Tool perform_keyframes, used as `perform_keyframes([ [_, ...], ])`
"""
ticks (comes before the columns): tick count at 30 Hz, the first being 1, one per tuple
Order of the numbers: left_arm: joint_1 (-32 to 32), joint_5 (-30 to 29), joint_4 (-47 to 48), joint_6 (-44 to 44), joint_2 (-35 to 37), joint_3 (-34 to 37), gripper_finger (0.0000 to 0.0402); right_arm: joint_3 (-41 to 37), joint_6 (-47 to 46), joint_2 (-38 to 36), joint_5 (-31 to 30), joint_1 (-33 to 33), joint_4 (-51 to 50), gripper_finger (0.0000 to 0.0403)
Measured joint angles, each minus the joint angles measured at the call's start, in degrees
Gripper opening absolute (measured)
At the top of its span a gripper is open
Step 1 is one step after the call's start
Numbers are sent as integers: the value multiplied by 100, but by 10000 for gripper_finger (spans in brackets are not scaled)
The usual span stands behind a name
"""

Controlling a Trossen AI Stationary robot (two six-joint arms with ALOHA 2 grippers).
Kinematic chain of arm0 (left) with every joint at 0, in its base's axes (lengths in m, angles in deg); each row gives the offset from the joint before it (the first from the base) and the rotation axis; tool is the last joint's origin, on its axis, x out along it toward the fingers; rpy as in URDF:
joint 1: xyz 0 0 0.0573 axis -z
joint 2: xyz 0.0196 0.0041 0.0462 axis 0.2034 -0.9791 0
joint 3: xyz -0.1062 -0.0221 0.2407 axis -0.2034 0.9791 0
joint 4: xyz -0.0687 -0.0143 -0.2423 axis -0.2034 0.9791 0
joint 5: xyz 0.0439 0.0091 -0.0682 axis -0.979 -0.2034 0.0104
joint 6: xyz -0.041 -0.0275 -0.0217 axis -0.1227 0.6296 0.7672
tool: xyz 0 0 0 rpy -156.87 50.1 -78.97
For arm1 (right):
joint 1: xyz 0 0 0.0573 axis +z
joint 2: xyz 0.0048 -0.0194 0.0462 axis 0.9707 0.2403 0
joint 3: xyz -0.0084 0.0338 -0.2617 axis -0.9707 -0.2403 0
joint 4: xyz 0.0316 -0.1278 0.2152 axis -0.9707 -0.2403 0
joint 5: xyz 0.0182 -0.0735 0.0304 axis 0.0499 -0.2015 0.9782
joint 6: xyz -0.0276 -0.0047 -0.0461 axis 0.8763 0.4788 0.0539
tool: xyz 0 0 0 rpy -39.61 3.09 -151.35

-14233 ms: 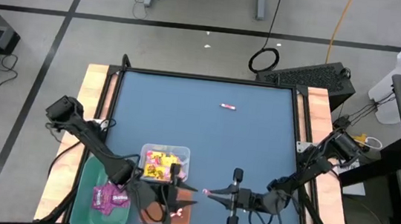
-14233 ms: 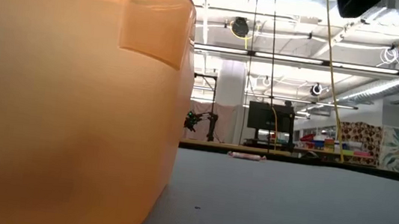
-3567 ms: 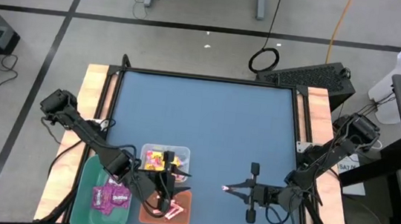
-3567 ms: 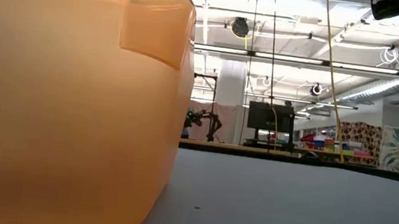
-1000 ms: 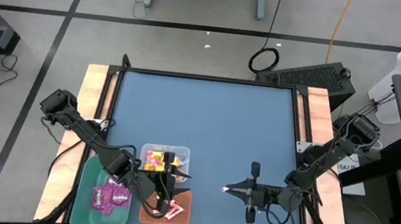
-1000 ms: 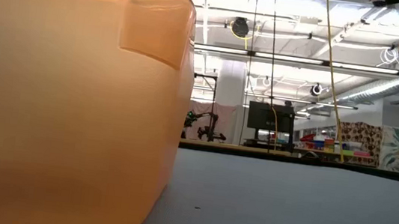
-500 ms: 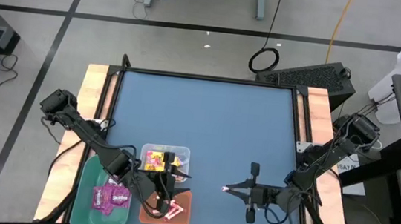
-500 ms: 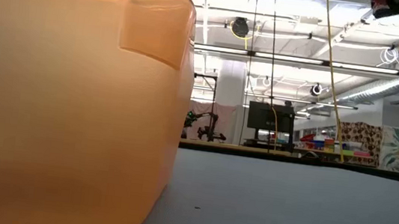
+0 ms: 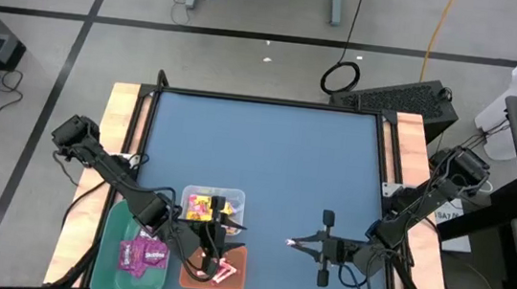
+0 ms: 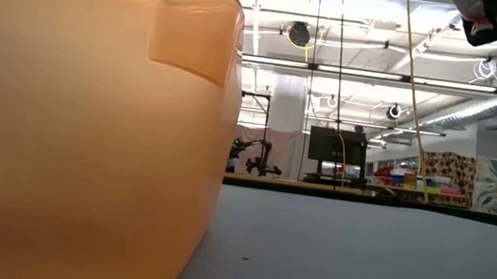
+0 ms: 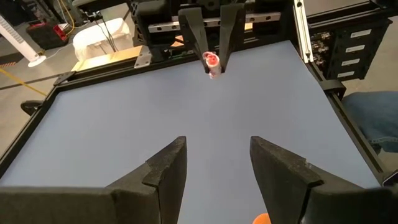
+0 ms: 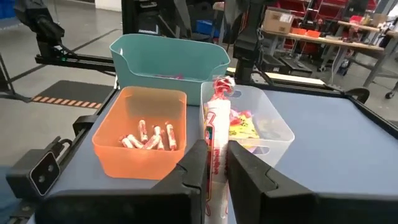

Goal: Sort candy
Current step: Put the red candy into the orange bin

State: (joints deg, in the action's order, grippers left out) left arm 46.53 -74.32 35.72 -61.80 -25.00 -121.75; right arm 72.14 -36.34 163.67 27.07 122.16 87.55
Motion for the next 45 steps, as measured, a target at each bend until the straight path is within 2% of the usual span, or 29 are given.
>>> perform_keyframes([
  [6,-1,-1,0,2,0,0,183,0,-327,0,-1,-31,31,39],
  [12,-1,1,-62,-1,0,0,183,0,-260,0,-1,-232,187,39],
  [18,-10,-1,-153,-9,0,0,183,2,804,0,-14,-541,468,39],
  [22,-11,0,-153,-9,0,0,183,2,993,0,-12,-722,706,39],
  [28,-81,-1,-313,1,0,0,183,2,1124,0,-1,-900,1522,39],
  [33,-142,1,-990,-7,2,86,183,2,1218,0,37,-970,2341,39],
  [36,-219,1,-1211,-7,2,140,183,2,1221,0,310,-994,2625,39],
  [40,-339,0,-1485,-3,-150,141,183,2,1223,0,1001,-1065,2952,39],
  [45,-466,1,-2569,-166,-487,144,183,2,1242,-2,1428,-1201,3114,39],
])
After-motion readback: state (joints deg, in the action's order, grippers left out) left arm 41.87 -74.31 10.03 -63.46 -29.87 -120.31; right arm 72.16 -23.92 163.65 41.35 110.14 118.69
